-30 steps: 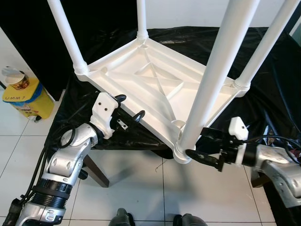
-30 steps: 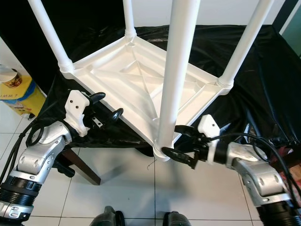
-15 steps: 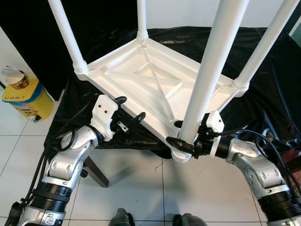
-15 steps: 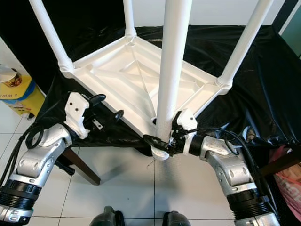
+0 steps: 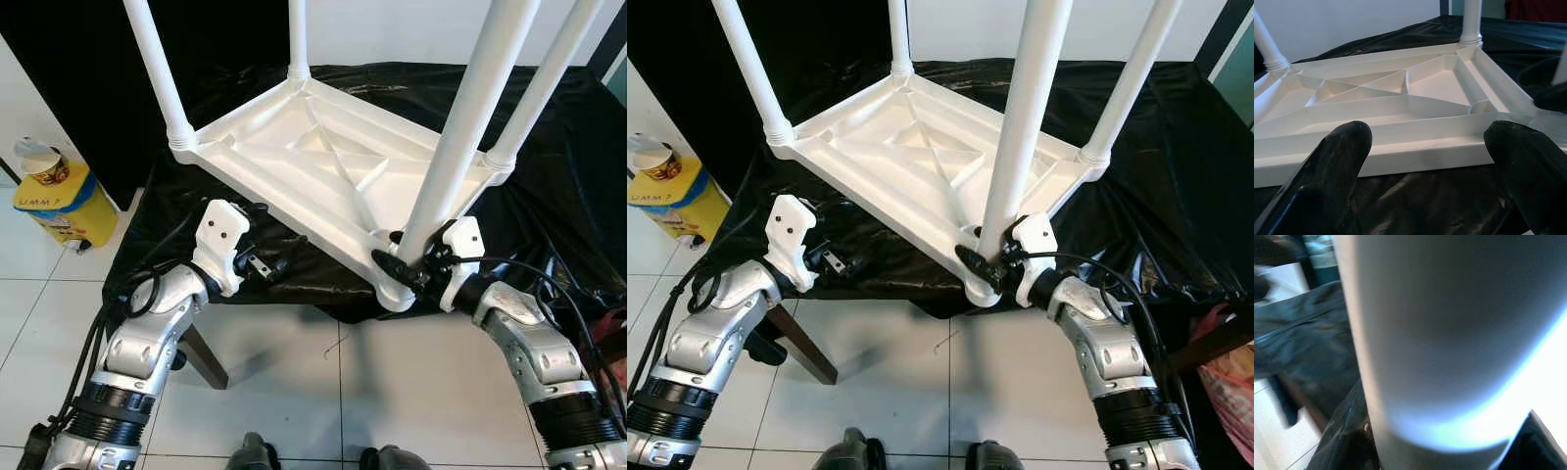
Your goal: Building children table
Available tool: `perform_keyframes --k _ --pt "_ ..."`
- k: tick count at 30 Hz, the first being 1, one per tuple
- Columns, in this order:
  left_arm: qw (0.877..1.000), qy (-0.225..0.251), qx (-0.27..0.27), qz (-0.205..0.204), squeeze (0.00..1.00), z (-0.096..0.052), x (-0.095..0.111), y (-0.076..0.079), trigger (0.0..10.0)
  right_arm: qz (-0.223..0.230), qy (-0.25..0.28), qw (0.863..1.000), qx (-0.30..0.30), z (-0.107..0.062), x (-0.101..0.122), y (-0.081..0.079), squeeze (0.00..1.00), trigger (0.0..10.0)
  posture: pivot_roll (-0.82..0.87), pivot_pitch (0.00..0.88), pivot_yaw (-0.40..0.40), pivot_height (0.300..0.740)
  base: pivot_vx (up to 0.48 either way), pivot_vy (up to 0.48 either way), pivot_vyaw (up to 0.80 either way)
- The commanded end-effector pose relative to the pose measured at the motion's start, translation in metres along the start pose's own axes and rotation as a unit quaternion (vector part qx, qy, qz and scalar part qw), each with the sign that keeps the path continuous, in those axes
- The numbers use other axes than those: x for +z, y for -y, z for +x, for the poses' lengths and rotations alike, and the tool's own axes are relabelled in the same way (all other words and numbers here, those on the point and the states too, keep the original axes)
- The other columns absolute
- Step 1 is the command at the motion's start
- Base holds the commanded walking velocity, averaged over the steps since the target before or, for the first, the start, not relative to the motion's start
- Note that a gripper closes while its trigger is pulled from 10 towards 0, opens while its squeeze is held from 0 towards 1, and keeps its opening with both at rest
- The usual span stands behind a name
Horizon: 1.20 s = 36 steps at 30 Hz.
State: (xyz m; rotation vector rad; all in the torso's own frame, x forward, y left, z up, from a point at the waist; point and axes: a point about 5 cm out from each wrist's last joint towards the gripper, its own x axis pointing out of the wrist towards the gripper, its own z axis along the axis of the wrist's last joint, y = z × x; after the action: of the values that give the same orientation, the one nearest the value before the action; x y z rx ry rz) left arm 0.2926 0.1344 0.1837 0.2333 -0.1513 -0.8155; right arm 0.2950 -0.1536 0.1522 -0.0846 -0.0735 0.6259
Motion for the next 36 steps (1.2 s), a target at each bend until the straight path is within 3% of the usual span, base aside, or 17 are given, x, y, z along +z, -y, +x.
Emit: perform_keyframes --k 1,2,3,5,6,7,12,15,17,18,22,30,31,36 --pt "1.000 0.000 -0.019 0.001 0.00 0.001 0.000 0.005 10.0 0.002 -0.043 0.995 -0.094 -0.008 -0.018 0.010 0.00 0.0 0.04 0.112 -0.010 0.740 0.000 0.000 0.00" --pt "1.000 0.000 -0.019 0.001 0.00 0.001 0.000 0.005 10.0 0.002 -0.043 0.995 -0.094 -0.008 -0.018 0.010 0.00 0.0 0.04 0.112 -0.010 0.740 0.000 0.000 0.00" --pt "1.000 0.001 -0.021 -0.001 0.00 0.002 0.000 0.006 10.0 0.010 -0.040 0.990 -0.131 -0.007 -0.020 0.008 0.00 0.0 0.03 0.111 -0.009 0.740 0.000 0.000 0.00" --pt "1.000 0.001 -0.021 -0.001 0.00 0.002 0.000 0.006 10.0 0.010 -0.040 0.990 -0.131 -0.007 -0.020 0.008 0.00 0.0 0.03 0.111 -0.009 0.740 0.000 0.000 0.00" --pt "1.000 0.002 -0.022 -0.002 0.00 0.004 0.000 0.006 10.0 0.017 -0.039 0.984 -0.171 -0.006 -0.022 0.007 0.00 0.0 0.03 0.110 -0.007 0.740 0.000 0.000 0.00" --pt "1.000 0.005 -0.025 -0.004 0.00 0.006 0.001 0.008 10.0 0.027 -0.049 0.965 -0.256 -0.005 -0.028 0.006 0.00 0.0 0.03 0.107 -0.007 0.740 0.000 0.000 0.00" --pt "1.000 0.007 -0.027 -0.006 0.00 0.009 0.001 0.010 10.0 0.030 -0.052 0.947 -0.314 -0.003 -0.032 0.003 0.00 0.0 0.03 0.105 -0.008 0.740 0.000 0.000 0.00" --pt "0.999 0.013 -0.029 -0.010 0.00 0.012 0.002 0.013 10.0 0.026 -0.057 0.927 -0.371 0.004 -0.035 -0.004 0.00 0.0 0.03 0.102 -0.010 0.740 0.000 0.000 0.00" --pt "0.999 0.016 -0.028 -0.012 0.00 0.013 0.003 0.014 10.0 0.032 -0.053 0.927 -0.370 0.009 -0.034 -0.009 0.00 0.0 0.04 0.099 -0.010 0.740 0.000 0.000 0.00" --pt "0.999 0.020 -0.028 -0.014 0.00 0.015 0.004 0.017 10.0 0.033 -0.045 0.931 -0.362 0.013 -0.032 -0.014 0.00 10.0 0.04 0.098 -0.010 0.740 0.000 0.000 0.00" --pt "0.999 0.024 -0.028 -0.017 0.00 0.017 0.005 0.020 10.0 0.033 -0.034 0.935 -0.351 0.016 -0.028 -0.019 0.00 10.0 0.04 0.098 -0.010 0.740 0.000 0.000 0.00" --pt "0.999 0.038 -0.008 -0.022 0.00 0.025 0.007 0.023 10.0 0.036 -0.006 0.920 -0.391 0.009 -0.025 -0.011 0.00 10.0 0.03 0.096 -0.002 0.740 0.000 0.000 0.00" --pt "0.999 0.040 -0.002 -0.021 0.00 0.026 0.008 0.023 10.0 0.038 -0.002 0.920 -0.390 0.009 -0.024 -0.011 0.99 10.0 0.03 0.096 -0.002 0.740 0.000 0.000 0.00" --pt "0.999 0.044 0.009 -0.026 0.00 0.029 0.008 0.025 10.0 0.039 0.036 0.930 -0.364 0.007 -0.015 -0.008 1.00 10.0 0.02 0.097 -0.004 0.740 0.000 0.000 0.00"
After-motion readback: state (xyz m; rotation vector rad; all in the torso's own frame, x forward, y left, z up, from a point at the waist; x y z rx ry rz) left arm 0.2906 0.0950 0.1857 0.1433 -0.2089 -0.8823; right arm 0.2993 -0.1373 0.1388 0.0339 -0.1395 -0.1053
